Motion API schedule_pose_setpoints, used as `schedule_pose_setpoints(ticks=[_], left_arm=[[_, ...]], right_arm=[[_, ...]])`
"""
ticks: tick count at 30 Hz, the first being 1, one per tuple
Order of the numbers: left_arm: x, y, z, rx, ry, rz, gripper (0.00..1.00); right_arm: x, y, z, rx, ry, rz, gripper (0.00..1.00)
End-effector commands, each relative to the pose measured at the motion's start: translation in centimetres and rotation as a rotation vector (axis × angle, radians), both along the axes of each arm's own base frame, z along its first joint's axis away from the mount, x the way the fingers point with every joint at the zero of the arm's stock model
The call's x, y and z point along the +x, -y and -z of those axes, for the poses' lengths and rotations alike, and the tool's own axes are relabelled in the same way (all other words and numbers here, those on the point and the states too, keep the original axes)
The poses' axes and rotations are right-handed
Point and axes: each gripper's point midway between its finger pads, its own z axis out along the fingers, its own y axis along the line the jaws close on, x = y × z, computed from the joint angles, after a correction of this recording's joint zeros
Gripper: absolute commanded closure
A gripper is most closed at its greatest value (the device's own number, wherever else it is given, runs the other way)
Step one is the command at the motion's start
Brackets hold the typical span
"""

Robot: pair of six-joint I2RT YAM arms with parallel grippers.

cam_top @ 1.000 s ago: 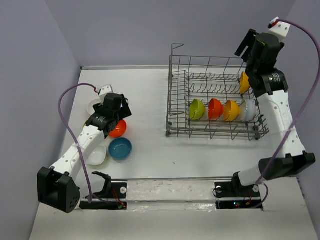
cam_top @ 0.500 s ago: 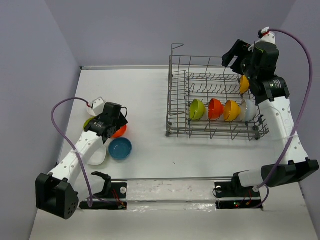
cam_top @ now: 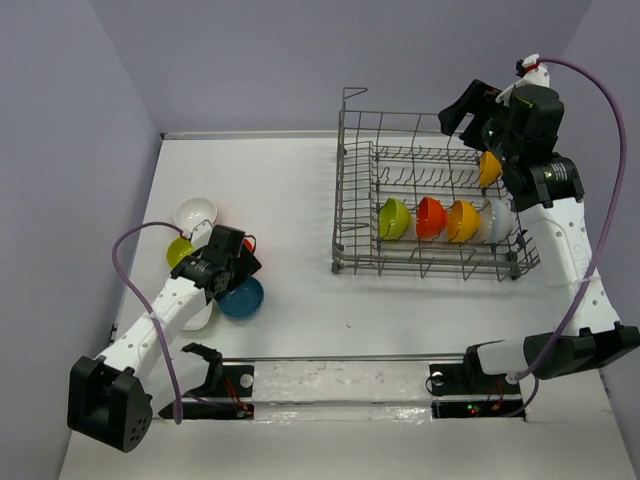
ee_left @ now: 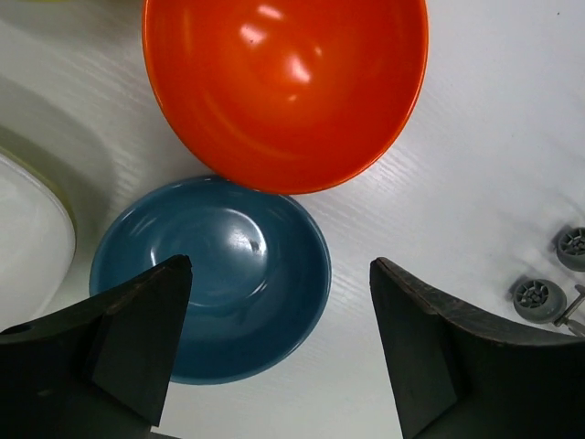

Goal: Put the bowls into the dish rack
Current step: Pick up the bowl from the corner of the board.

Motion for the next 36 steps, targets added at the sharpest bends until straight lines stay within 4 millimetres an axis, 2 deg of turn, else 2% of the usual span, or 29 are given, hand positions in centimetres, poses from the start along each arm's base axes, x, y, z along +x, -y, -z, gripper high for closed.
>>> schedule_pose_setpoints(ticks=[1, 5, 14, 20, 24, 26, 31, 36], left_arm=[[-1.2, 0.7, 0.4, -0.065, -0.011, -0.015, 0.13], [-2.5, 0.8, 1.2, -0.090, -0.044, -0.014, 0.13], [-3.4, 1.0, 0.4, -0.100, -0.060, 0.015, 0.14], [-2.4, 1.7, 1.9, -0.068, -0.112, 0.065, 0.15], [-1.1, 2.3, 1.8, -0.043, -0.099, 0.085, 0.17], [0.0, 2.9, 1.1, -0.031, -0.076, 0.099, 0.18], [1.0, 3.5, 1.0, -0.004, -0.075, 0.118, 0.18], [1.3, 4.0, 1.6, 0.008, -0.092, 0.137, 0.30]], right_arm=[[-1.2, -0.7, -2.2, 0.014, 0.058, -0.042, 0.16], [-1.1, -0.8, -2.0, 0.013, 0.052, -0.042, 0.16], [-1.0, -1.5, -1.9, 0.024, 0.045, -0.081, 0.16], [-1.3, -1.3, -2.2, 0.019, 0.054, -0.073, 0.16], [-1.3, -1.2, -2.2, 0.013, 0.053, -0.070, 0.16], [-1.3, -1.2, -2.1, 0.014, 0.052, -0.069, 0.16], [-1.3, -1.1, -1.9, 0.009, 0.048, -0.066, 0.16], [-1.4, -1.0, -2.2, 0.007, 0.054, -0.061, 0.16]])
